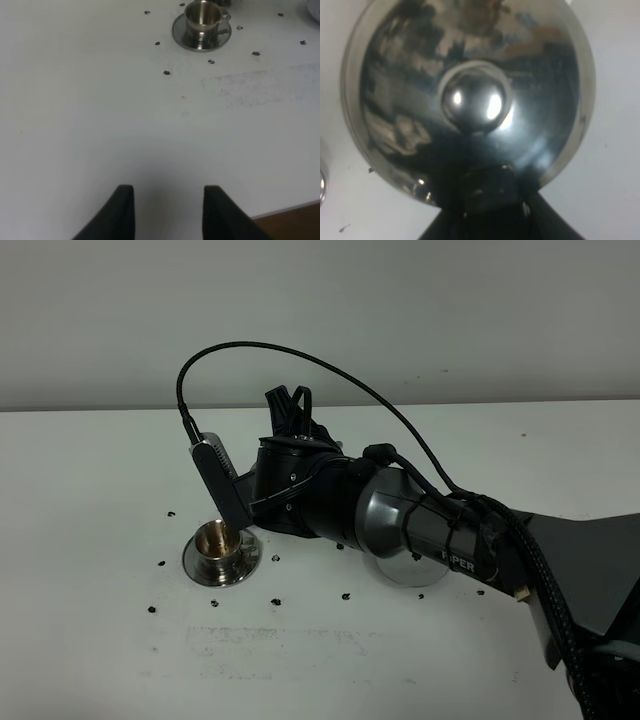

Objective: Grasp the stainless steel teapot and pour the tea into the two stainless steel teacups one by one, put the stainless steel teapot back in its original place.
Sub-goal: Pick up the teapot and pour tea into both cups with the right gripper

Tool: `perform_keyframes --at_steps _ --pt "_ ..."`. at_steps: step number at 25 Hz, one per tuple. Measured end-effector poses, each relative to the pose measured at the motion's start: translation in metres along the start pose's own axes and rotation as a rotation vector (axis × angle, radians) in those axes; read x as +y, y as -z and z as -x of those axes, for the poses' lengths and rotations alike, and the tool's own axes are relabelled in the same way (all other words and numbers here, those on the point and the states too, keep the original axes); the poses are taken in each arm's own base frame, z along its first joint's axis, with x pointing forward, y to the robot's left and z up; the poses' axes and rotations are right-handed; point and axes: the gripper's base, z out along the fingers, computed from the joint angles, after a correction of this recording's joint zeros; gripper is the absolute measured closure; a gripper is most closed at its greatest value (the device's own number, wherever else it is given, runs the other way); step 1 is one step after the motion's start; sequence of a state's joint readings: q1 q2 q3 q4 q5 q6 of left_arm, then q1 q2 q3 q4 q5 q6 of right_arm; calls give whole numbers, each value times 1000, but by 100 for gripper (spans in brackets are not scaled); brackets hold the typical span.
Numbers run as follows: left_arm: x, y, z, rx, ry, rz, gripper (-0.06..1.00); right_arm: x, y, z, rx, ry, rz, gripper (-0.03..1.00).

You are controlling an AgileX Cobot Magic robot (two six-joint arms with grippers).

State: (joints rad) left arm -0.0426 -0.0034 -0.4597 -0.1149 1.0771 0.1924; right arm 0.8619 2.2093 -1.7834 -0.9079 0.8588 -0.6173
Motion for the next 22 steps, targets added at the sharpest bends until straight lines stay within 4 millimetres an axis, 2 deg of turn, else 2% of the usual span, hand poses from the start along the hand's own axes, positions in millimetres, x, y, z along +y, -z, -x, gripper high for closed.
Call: perform_keyframes --at_steps 22 --pt "0 0 0 0 0 1 63 -2 0 0 -1 42 -27 76"
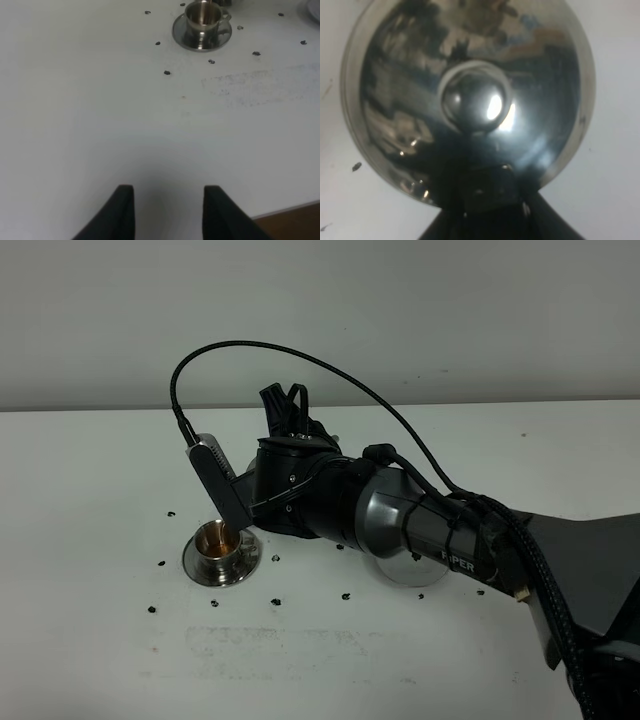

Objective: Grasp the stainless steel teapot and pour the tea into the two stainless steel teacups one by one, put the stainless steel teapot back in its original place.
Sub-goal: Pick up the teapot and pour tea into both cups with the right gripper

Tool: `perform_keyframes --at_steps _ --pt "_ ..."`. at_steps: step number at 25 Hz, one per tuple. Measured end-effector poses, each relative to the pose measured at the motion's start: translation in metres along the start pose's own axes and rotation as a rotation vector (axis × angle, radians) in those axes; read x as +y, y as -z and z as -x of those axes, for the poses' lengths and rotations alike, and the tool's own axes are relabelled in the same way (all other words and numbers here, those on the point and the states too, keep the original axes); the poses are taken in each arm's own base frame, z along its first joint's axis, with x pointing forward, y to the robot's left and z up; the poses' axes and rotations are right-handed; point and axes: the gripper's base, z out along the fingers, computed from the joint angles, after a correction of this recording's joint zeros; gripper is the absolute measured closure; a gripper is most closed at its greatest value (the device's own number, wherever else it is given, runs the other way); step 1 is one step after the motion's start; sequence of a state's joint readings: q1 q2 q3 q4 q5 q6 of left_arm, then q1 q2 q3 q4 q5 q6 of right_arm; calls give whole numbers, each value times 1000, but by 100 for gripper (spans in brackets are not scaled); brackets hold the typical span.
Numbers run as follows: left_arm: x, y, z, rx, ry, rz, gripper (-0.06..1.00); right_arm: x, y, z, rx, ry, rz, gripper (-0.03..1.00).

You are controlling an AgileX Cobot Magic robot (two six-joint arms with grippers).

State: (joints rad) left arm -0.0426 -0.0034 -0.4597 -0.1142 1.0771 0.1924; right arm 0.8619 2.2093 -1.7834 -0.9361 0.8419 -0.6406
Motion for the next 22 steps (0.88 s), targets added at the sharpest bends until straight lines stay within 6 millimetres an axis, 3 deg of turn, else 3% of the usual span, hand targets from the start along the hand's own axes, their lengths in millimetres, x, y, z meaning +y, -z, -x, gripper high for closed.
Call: perform_keyframes --at_steps 22 --pt "0 0 0 0 -1 2 63 -2 0 0 1 37 -17 76"
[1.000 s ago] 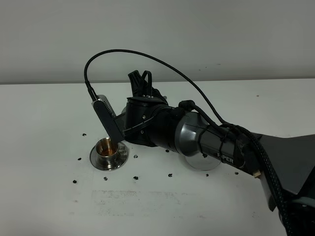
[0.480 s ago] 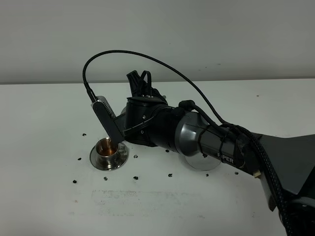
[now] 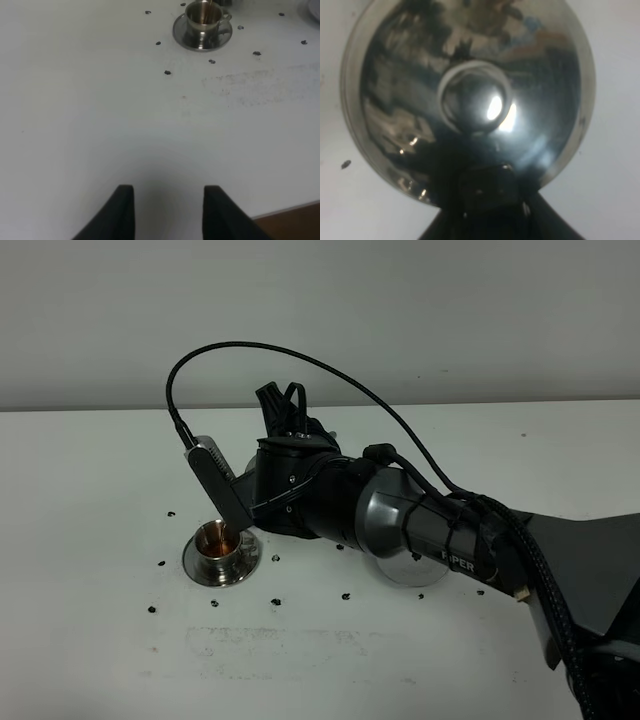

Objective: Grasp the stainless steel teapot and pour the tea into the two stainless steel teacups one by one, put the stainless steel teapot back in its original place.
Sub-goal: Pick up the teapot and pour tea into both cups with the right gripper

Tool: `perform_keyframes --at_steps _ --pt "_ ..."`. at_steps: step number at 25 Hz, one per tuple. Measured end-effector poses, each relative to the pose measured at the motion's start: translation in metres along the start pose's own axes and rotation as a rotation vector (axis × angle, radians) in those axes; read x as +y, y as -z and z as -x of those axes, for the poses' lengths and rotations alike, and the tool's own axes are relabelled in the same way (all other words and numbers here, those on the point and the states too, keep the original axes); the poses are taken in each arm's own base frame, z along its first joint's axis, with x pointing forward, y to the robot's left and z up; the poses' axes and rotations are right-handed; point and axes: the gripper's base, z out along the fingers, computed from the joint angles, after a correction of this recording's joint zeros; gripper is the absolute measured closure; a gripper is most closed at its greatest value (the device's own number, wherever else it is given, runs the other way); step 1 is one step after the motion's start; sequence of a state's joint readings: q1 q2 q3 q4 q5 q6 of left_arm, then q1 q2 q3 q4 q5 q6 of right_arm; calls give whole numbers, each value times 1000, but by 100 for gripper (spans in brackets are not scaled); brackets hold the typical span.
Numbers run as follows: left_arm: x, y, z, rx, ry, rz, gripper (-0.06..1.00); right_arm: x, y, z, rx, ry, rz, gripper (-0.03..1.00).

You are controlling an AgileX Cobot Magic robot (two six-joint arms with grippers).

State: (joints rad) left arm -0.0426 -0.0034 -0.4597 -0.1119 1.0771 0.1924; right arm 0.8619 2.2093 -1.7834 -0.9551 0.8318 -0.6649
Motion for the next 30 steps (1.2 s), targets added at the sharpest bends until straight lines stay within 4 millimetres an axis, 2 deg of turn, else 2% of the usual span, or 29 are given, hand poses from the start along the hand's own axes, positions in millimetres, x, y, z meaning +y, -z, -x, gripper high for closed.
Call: perform_keyframes --at_steps 30 --pt "0 0 0 0 0 0 63 -2 1 2 1 50 -27 76"
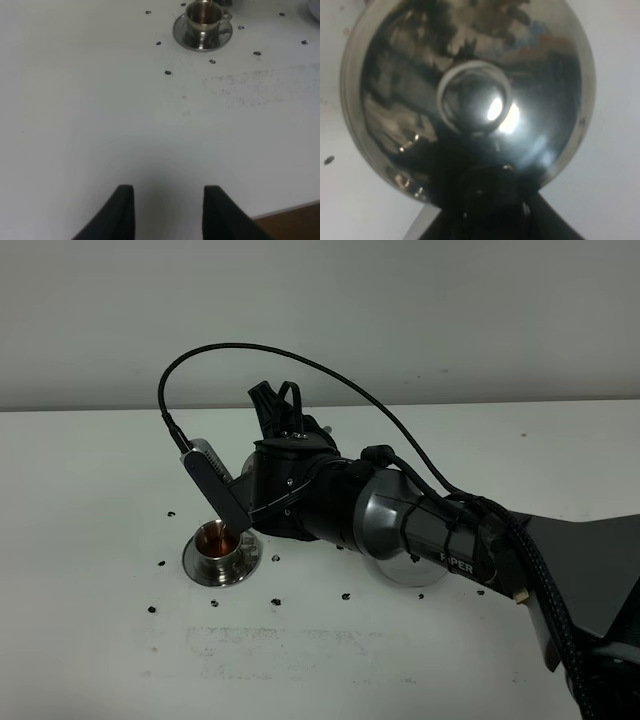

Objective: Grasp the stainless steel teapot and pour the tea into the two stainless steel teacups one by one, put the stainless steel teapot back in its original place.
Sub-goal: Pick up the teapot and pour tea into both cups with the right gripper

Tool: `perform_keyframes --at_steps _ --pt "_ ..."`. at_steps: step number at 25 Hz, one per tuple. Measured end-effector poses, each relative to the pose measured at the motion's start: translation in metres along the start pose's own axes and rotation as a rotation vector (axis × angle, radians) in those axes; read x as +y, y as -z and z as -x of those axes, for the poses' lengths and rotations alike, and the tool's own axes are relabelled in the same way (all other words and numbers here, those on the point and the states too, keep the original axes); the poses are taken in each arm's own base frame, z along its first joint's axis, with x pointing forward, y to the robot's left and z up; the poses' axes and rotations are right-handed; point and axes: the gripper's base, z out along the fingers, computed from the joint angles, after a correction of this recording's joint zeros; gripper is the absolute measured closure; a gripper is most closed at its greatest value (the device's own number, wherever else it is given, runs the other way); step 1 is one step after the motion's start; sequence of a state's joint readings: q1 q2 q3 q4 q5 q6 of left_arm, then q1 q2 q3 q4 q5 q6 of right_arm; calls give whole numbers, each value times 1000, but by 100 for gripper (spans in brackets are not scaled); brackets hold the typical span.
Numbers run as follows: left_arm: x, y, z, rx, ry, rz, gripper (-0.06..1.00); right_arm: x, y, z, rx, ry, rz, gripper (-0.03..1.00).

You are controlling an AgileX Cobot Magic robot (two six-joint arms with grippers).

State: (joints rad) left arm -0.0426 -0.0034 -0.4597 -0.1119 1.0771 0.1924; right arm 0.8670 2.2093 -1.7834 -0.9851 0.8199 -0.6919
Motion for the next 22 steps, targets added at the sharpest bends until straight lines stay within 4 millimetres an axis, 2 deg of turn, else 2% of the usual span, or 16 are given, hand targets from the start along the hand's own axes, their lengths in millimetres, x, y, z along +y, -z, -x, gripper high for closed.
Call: perform_keyframes --at_steps 22 --pt "0 0 0 0 0 0 63 -1 0 0 -1 40 -8 76"
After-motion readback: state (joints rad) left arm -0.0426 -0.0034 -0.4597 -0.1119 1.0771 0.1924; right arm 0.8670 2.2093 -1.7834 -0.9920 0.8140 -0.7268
